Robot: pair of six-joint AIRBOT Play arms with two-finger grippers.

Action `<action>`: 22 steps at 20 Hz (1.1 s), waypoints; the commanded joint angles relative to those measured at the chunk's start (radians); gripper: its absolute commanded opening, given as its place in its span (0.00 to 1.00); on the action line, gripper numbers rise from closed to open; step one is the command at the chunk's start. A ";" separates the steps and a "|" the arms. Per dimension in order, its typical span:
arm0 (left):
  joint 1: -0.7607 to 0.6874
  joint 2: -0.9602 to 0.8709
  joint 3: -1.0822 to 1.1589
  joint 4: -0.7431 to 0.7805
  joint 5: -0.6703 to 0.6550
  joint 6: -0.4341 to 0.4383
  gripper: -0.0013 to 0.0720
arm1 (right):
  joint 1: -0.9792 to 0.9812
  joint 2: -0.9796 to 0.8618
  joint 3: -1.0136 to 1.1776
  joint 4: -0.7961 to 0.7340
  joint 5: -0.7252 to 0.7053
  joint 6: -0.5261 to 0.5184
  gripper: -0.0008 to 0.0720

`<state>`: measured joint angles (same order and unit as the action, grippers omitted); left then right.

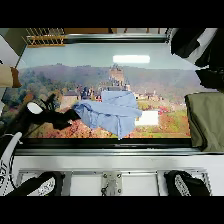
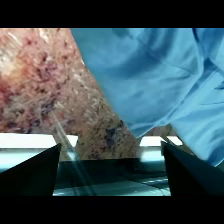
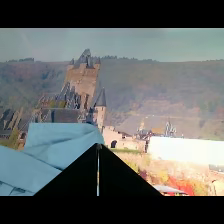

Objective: Fold the clothes and pants, and hang the long-sleeved shirts on hangers.

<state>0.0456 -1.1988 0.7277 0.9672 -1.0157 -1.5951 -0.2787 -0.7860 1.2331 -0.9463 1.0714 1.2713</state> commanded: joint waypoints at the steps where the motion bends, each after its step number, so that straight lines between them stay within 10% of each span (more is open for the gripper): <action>1: -0.099 -0.011 -0.117 -0.129 0.187 0.043 0.96 | 0.000 -0.008 0.000 0.001 0.028 0.000 0.03; 7: -0.252 -0.225 0.023 -0.121 0.187 0.037 0.95 | 0.000 -0.014 -0.011 -0.003 0.038 0.000 0.03; 11: -0.224 -0.287 0.084 -0.120 0.170 0.034 0.03 | 0.000 -0.021 -0.085 -0.003 0.037 0.028 0.03; 15: -0.132 -0.217 0.129 -0.018 0.104 0.046 0.03 | 0.001 -0.114 -0.253 -0.018 0.037 0.121 0.04; 16: -0.114 -0.192 0.140 0.026 0.079 0.047 0.03 | 0.008 -0.160 -0.293 -0.018 0.036 0.121 0.19; 17: -0.099 -0.169 0.151 0.064 0.056 0.047 0.03 | 0.021 -0.222 -0.327 -0.015 0.035 0.121 0.55; 18: -0.087 -0.150 0.159 0.090 0.039 0.047 0.03 | 0.043 -0.294 -0.348 -0.013 0.029 0.121 0.63; 22: -0.067 -0.107 0.163 0.111 0.031 0.047 0.03 | 0.189 -0.574 -0.350 0.057 -0.096 0.102 0.63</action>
<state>-0.0399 -1.3361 0.8814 1.0355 -0.9630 -1.5505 -0.1745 -1.1862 0.9058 -0.9401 1.0603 1.3804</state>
